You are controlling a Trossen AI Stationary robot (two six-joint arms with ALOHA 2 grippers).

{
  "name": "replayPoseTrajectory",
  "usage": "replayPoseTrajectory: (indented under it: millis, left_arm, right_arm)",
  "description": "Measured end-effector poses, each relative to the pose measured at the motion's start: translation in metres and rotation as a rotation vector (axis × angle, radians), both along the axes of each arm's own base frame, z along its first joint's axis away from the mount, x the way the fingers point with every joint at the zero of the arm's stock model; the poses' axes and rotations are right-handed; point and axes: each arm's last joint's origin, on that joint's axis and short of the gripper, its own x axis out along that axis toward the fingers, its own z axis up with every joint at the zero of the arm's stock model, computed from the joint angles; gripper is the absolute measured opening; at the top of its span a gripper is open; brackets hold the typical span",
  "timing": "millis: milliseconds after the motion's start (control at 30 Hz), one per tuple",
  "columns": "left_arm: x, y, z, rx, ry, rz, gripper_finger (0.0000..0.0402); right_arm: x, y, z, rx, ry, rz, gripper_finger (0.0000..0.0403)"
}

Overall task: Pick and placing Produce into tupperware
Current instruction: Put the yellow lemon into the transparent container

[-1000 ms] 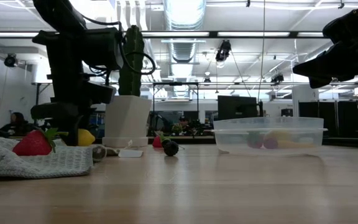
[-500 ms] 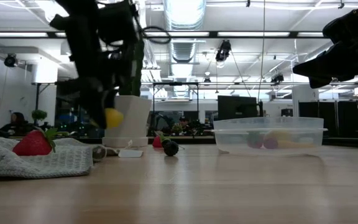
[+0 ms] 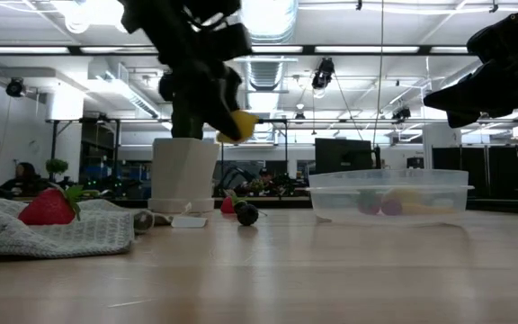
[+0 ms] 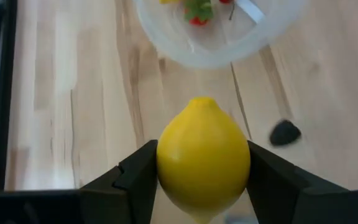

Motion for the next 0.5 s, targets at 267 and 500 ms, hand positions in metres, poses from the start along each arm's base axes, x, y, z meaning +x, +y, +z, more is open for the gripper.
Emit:
replayPoseTrajectory:
  millis: [267, 500]
  left_arm:
    - [0.048, 0.000, -0.002, 0.055, -0.010, -0.111, 0.0182]
    - [0.079, -0.003, 0.004, 0.027, -0.053, -0.248, 0.0182]
  right_arm:
    - [0.000, 0.000, 0.000, 0.000, 0.000, 0.000, 0.0009]
    - [0.000, 0.000, 0.000, -0.001, 0.000, 0.000, 0.0009]
